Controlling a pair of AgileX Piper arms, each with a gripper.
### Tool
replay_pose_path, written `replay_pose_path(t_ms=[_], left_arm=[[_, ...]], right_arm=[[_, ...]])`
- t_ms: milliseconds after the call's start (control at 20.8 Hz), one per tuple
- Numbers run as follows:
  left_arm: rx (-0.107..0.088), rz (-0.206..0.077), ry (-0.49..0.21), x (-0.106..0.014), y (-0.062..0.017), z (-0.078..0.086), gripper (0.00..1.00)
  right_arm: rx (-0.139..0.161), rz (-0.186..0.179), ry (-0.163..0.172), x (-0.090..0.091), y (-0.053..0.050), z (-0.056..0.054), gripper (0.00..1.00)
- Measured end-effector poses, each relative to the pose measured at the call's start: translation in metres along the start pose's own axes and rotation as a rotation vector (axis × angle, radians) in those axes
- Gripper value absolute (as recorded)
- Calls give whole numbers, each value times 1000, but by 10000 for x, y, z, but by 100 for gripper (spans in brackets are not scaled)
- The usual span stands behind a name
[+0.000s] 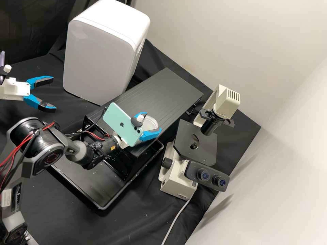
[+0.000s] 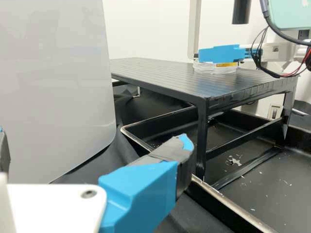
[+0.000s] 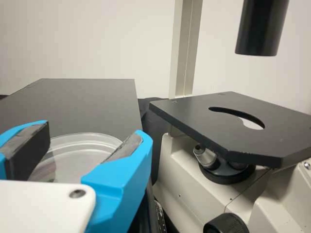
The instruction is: Remove the lid from the petri dish
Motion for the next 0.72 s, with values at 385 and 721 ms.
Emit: replay_pose_path(t_ms=[385,721], left_arm=[[0,0,0,0,0,0,100],[0,0,1,0,0,-1,100]], right_arm=[[-25,3,-3,0,-2,-1,100],[-23,4,-4,0,-4,-3,100]])
